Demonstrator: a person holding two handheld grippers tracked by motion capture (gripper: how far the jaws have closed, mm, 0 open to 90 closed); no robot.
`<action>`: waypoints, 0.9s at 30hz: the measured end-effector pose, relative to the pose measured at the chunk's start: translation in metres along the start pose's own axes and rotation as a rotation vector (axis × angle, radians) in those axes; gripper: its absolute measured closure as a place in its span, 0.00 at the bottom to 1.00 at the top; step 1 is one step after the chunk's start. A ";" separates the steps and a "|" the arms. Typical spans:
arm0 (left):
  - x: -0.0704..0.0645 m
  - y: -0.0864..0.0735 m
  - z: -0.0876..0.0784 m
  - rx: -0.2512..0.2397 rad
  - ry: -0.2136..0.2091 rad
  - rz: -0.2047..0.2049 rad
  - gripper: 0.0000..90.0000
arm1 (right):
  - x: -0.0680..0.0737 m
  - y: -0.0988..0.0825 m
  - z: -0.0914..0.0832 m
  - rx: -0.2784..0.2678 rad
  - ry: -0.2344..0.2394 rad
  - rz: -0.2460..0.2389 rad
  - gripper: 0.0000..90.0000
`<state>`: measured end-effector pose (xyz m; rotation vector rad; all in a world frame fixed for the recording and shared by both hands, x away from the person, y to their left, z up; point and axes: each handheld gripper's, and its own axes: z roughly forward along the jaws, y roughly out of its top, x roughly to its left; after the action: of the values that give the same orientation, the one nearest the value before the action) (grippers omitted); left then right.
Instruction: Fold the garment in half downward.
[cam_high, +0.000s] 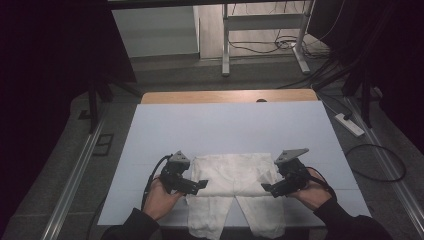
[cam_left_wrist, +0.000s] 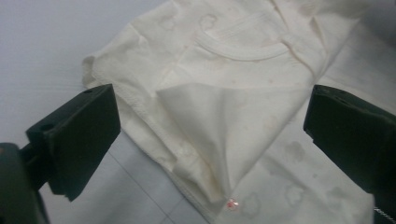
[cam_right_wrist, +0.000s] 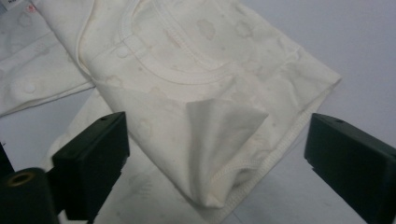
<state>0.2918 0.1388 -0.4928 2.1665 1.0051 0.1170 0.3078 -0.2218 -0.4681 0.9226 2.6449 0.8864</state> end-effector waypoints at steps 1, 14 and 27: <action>0.001 0.001 0.001 0.005 0.002 0.008 0.03 | 0.000 0.001 0.001 0.002 -0.004 -0.002 0.05; 0.007 0.012 0.013 0.029 0.008 0.058 0.00 | -0.002 0.012 0.010 0.013 0.004 -0.025 0.00; 0.006 0.029 0.030 0.055 -0.011 0.106 0.00 | -0.003 0.028 0.027 0.073 0.011 -0.029 0.00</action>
<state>0.3255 0.1128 -0.4969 2.2681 0.8964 0.1284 0.3340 -0.1932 -0.4724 0.8961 2.7090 0.7960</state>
